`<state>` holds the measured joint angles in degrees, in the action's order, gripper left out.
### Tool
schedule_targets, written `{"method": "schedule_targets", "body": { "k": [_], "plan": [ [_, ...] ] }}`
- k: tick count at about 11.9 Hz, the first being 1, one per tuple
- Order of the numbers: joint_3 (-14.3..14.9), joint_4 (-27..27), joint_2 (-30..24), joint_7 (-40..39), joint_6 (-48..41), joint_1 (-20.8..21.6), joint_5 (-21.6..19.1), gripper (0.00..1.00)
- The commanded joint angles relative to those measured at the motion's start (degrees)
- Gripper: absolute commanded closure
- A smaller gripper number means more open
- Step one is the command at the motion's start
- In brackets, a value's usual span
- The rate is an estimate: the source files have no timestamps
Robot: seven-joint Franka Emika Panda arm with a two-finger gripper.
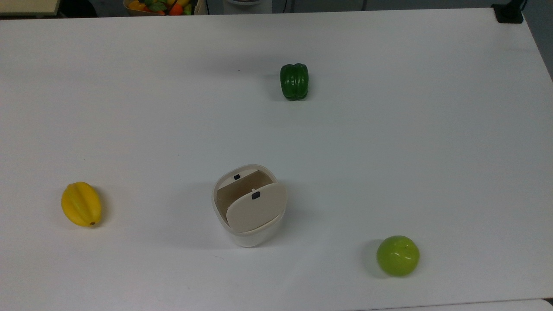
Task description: Close garbage bin
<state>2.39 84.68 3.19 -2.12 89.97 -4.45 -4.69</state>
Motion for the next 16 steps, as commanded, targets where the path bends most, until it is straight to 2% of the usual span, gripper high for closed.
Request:
{"method": "schedule_targets", "body": {
  "k": [1, 13, 16],
  "plan": [
    [0.16, 1.10, -1.35, 0.80, -0.67, 0.14, 0.65, 0.00],
    [-0.19, -0.13, -0.82, 1.76, -0.06, 0.76, 0.03, 0.00],
    [-0.54, -0.13, -0.30, 1.94, 3.19, 0.93, -0.41, 0.00]
  ]
}}
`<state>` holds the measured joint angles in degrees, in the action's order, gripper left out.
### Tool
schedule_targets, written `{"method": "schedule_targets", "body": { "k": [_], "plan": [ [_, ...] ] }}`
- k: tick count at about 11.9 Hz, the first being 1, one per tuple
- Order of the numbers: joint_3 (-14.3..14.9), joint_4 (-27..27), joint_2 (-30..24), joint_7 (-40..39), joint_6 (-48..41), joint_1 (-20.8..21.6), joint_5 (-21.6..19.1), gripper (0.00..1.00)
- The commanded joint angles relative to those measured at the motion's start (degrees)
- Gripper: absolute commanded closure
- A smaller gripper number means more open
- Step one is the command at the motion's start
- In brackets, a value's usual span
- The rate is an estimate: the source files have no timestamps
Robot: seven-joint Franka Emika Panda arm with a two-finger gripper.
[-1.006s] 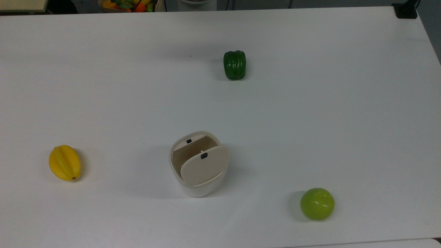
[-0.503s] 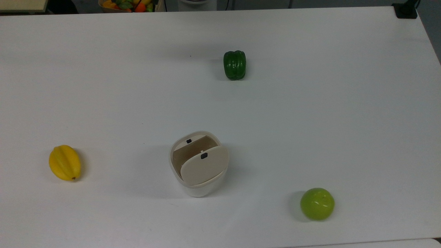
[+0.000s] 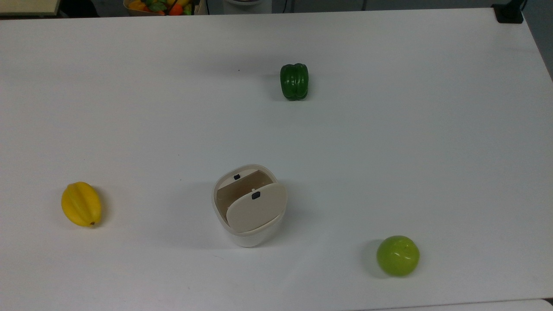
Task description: Close garbage bin
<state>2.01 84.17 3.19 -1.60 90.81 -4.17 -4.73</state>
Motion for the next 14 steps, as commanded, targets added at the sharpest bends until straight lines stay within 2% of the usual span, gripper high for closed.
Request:
{"method": "schedule_targets", "body": {
  "k": [1, 2, 3, 8, 9, 10, 12, 14],
  "plan": [
    [-0.34, 0.38, -0.20, 1.34, 2.45, 0.66, -0.36, 0.00],
    [-0.34, 0.38, -0.20, 1.34, 3.32, 0.74, -0.45, 0.00],
    [-0.34, 0.38, -0.11, 1.25, 4.11, 0.74, -0.36, 0.04],
    [-0.43, 0.73, 0.85, 0.64, 9.47, 0.66, -1.15, 0.75],
    [-0.43, 0.99, 1.47, 0.89, 11.31, 0.74, -1.15, 0.97],
    [-0.43, 1.00, 2.17, 0.64, 12.45, 0.92, -0.72, 1.00],
    [-0.43, 1.00, 3.84, -0.59, 14.83, 2.06, -0.01, 1.00],
    [-0.25, 1.00, 4.72, -6.37, 16.60, 1.36, -2.11, 1.00]
  ]
}}
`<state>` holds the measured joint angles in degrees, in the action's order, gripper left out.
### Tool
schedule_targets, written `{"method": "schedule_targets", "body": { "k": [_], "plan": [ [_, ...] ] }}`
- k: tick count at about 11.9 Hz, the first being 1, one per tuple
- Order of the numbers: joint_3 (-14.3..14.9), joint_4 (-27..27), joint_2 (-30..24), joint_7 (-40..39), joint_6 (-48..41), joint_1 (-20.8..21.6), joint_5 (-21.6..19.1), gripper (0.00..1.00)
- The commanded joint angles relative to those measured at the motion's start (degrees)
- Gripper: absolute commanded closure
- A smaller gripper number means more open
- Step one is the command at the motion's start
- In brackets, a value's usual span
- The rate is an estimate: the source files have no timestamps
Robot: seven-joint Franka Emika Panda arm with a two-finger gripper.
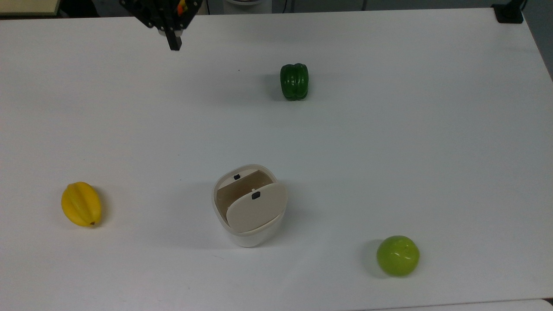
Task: Close garbage bin
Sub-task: 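Move the gripper down toward the open lid of the white bin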
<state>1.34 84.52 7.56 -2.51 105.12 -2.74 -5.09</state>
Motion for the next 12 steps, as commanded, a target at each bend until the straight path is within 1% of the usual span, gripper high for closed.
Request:
{"method": "schedule_targets", "body": {
  "k": [1, 2, 5, 7, 8, 10, 11, 12],
  "plan": [
    [0.85, 0.64, 1.04, -6.19, 2.37, -0.25, -4.64, 1.00],
    [1.03, 0.47, 1.66, -6.46, 2.55, -0.68, -6.67, 1.00],
    [0.60, 0.64, 3.50, -6.90, 6.05, -0.08, -7.04, 1.00],
    [0.24, 0.38, 5.25, -6.90, 8.07, 0.71, -8.61, 1.00],
    [0.24, 0.21, 5.79, -6.90, 10.78, 1.76, -9.32, 1.00],
    [0.24, 0.12, 6.58, -6.46, 17.36, 2.21, -10.46, 1.00],
    [0.15, 0.12, 7.54, -6.81, 22.10, 2.65, -10.55, 1.00],
    [0.24, 0.12, 9.21, -7.07, 27.11, 4.65, -9.68, 1.00]
  ]
}}
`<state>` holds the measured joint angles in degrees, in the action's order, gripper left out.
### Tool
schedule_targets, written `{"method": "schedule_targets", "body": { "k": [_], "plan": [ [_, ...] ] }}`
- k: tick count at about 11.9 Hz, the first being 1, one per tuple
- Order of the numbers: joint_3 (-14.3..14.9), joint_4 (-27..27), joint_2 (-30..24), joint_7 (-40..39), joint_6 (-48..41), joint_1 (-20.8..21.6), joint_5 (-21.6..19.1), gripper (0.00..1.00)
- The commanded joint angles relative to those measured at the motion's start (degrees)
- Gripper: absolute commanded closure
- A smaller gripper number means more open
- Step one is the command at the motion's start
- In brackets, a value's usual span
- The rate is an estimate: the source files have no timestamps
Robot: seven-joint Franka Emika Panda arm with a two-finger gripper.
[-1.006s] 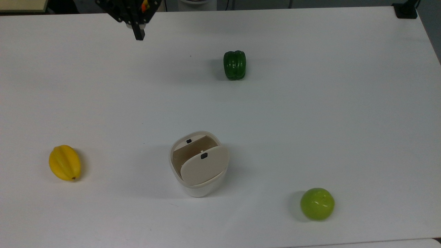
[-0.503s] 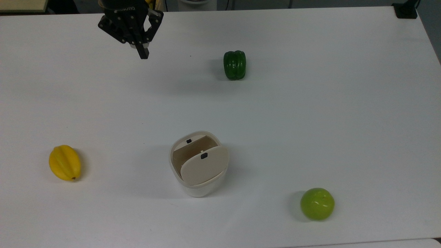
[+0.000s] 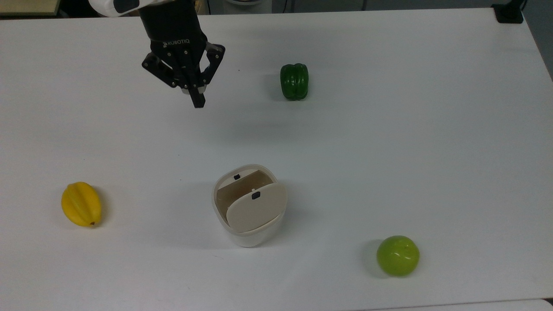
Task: Close garbage bin
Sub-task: 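Move the gripper down toward the open lid of the white bin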
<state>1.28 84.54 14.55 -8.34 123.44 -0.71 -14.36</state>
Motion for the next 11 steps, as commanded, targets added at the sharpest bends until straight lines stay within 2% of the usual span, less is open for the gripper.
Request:
{"method": "schedule_targets", "body": {
  "k": [1, 2, 4, 7, 11],
  "plan": [
    [0.30, 0.01, 3.37, -1.07, 12.92, 3.60, -0.14, 1.00],
    [0.30, 0.01, 5.04, -0.63, 20.36, 3.87, -0.32, 1.00],
    [0.39, 0.01, 7.76, -0.54, 28.04, 5.26, -0.14, 1.00],
    [0.48, -2.18, 10.76, 1.82, 31.94, 6.33, 0.03, 1.00],
    [1.00, -2.98, 11.29, 3.94, 32.48, 8.08, 0.56, 1.00]
  ]
}}
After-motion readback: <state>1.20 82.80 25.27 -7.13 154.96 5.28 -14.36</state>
